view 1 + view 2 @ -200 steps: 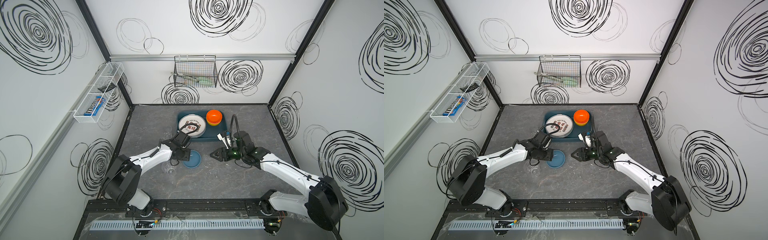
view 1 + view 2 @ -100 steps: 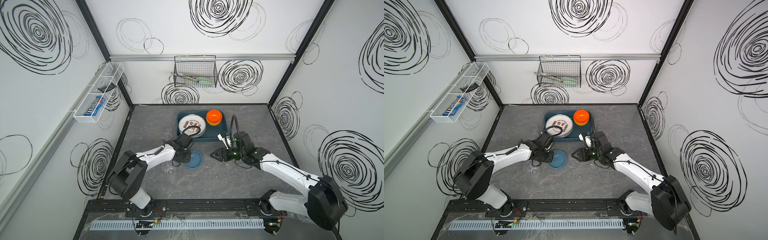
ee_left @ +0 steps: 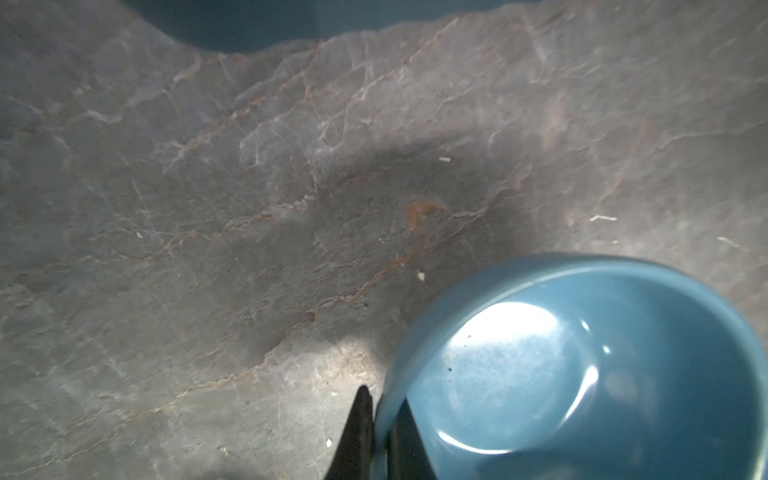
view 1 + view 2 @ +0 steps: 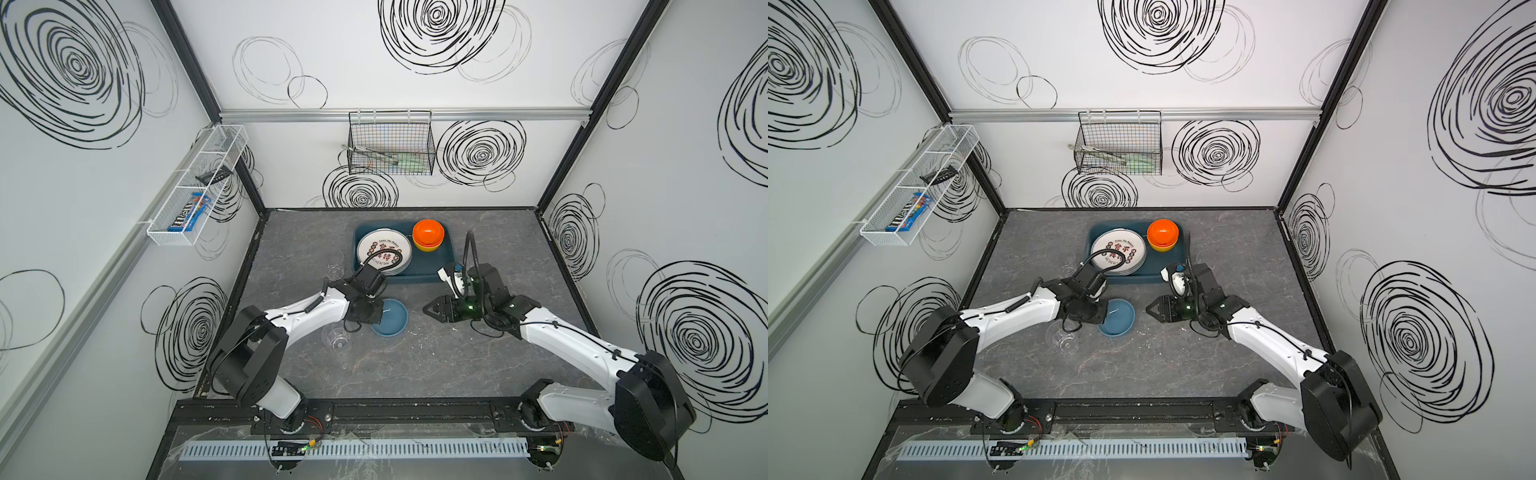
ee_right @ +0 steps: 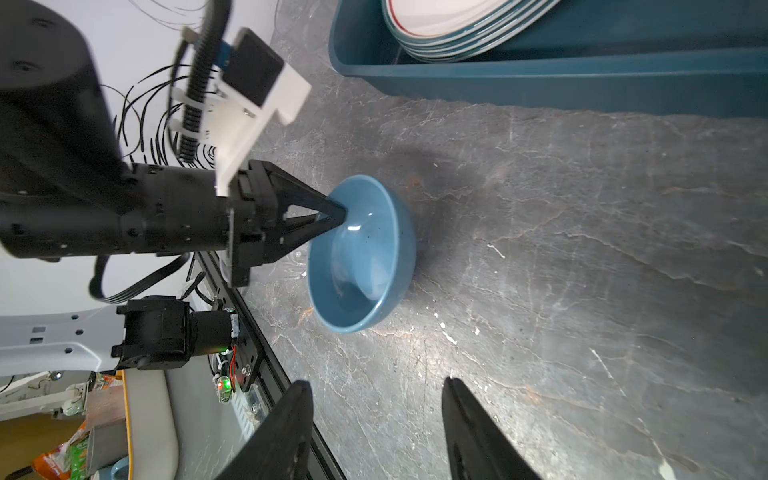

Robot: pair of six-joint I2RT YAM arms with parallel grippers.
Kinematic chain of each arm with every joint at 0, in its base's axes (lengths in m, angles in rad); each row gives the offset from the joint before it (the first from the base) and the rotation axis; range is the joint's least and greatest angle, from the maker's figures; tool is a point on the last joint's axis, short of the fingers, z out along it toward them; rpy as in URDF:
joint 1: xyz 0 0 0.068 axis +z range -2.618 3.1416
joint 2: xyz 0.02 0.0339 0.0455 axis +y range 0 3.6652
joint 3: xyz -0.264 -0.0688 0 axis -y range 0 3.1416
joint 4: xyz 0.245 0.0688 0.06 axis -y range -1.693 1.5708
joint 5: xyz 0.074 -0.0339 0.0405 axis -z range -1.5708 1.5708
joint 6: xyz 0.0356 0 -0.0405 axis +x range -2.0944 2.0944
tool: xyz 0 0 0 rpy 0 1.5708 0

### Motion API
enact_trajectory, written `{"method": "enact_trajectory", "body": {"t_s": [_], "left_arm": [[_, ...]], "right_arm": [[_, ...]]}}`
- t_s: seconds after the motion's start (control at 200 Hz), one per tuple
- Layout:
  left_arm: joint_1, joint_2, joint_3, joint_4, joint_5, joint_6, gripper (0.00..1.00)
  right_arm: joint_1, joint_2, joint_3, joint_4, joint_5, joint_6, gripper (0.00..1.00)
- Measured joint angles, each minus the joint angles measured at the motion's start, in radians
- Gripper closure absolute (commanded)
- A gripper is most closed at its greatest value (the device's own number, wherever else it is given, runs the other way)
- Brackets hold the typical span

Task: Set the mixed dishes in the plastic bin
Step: 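Pinch the blue bowl's rim with the right gripper while the left braces it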

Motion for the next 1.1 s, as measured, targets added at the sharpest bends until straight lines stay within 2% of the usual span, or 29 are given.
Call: {"method": "enact_trajectory", "body": {"t_s": [0.39, 0.826, 0.961, 1.101], "left_arm": [[-0.010, -0.107, 0.085, -0.051, 0.014, 0.000, 1.00], [-0.014, -0.135, 0.115, -0.083, 0.023, 0.000, 1.00], [-0.016, -0.144, 0.115, -0.091, 0.026, -0.001, 1.00], [-0.018, -0.151, 0.115, -0.097, 0.024, -0.004, 0.98]], "right_arm": [[-0.001, 0.036, 0.122, -0.065, 0.015, 0.042, 0.45], [0.048, 0.207, 0.305, -0.135, 0.054, 0.066, 0.47], [0.068, 0.245, 0.340, -0.145, 0.064, 0.069, 0.51], [0.080, 0.282, 0.363, -0.147, 0.064, 0.075, 0.60]]}}
